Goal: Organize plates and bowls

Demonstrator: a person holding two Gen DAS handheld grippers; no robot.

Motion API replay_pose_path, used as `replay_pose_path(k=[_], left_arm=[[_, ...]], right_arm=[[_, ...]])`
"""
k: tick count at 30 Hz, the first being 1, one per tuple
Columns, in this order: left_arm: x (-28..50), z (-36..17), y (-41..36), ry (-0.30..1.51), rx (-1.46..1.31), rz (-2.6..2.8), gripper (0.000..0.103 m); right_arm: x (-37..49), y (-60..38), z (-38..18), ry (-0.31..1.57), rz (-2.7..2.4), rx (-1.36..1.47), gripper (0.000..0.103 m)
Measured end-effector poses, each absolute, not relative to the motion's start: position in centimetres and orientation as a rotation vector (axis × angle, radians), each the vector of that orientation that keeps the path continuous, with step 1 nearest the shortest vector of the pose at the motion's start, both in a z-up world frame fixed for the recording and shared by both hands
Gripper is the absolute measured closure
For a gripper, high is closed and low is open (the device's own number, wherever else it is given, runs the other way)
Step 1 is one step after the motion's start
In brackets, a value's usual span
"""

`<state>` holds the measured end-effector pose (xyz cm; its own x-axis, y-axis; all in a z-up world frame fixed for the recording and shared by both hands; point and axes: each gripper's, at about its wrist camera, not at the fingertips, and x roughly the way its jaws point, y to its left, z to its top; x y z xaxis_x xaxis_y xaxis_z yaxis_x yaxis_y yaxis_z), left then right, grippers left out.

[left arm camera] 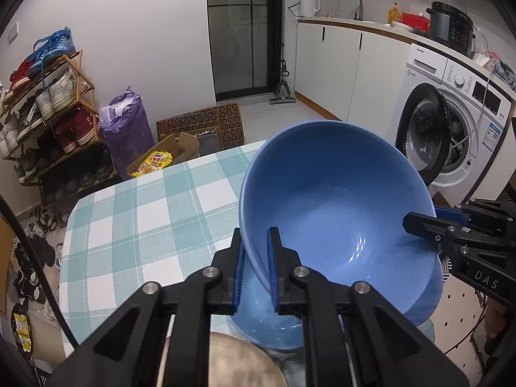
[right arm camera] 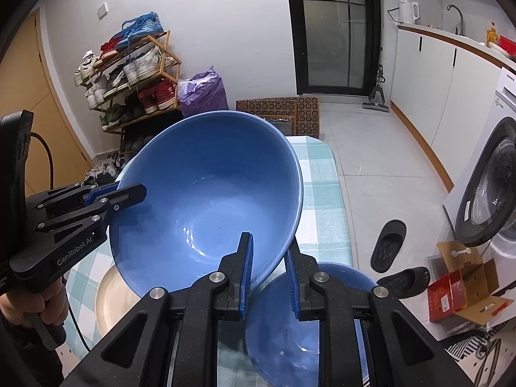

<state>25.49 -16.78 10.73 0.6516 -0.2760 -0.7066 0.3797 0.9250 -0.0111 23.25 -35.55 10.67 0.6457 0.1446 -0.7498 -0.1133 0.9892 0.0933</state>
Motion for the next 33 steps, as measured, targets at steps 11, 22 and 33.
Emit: replay_pose_path(k=[11, 22, 33], left_arm=[[25.3, 8.7, -15.4, 0.809, 0.144, -0.346, 0.091], [26.0, 6.5, -14.8, 0.843, 0.146, -0.332, 0.091], [26.9, 4.0, -14.4, 0.887, 0.150, -0.322, 0.091]], right_arm=[[23.9, -33.7, 8.8, 0.895, 0.171, 0.021, 0.084], [25.2, -32.8, 6.1, 0.945, 0.180, 0.006, 0.084], [26.7, -31.6, 3.3, 0.995, 0.179, -0.015, 0.084]])
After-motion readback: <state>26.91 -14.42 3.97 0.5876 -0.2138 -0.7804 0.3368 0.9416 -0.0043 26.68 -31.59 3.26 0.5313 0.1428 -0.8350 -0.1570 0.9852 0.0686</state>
